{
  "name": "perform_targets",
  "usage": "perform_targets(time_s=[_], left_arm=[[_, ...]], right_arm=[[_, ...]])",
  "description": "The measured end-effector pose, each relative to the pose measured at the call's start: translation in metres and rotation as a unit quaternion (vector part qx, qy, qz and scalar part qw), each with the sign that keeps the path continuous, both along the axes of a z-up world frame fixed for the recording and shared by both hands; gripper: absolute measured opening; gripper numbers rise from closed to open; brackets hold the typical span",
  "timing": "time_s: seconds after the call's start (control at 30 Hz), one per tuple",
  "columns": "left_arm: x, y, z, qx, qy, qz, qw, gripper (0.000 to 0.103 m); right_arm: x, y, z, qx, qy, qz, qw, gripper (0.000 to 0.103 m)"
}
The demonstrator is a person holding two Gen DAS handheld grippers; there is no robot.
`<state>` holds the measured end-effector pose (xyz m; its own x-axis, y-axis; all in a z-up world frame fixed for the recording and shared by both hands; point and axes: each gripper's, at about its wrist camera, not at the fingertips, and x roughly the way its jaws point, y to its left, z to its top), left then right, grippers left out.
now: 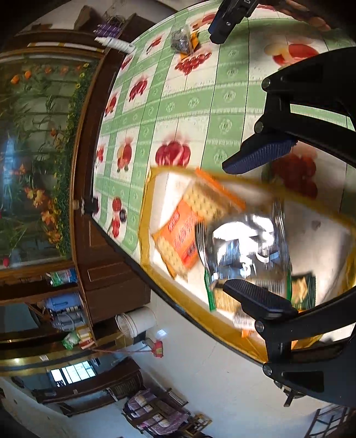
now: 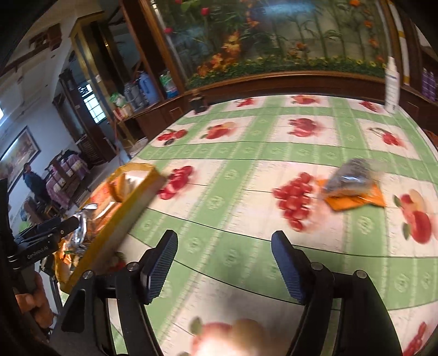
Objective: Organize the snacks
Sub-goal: 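Move both open tools back to the clear bag and orange bag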
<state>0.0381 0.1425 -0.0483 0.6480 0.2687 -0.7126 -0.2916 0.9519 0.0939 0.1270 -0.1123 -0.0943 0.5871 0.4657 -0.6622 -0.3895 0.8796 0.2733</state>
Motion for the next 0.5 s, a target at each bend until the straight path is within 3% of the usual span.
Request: perform_targets(time_s=[0.27,0.5], left_arm=[[0.022,-0.058,-0.001,0.004,0.011,-0.064,0.9979,0.079],[0.042,-0.1,-0.007,-0.004,0.028,-0.113,0.9932,0.079]], right_arm=[[0.006,-0.067,-0.002,-0.005,0.002,-0.061,0.998,0.075],[0.029,-0.095,-0.002,-0.017,-0.003,-0.084,0.996,0.075]])
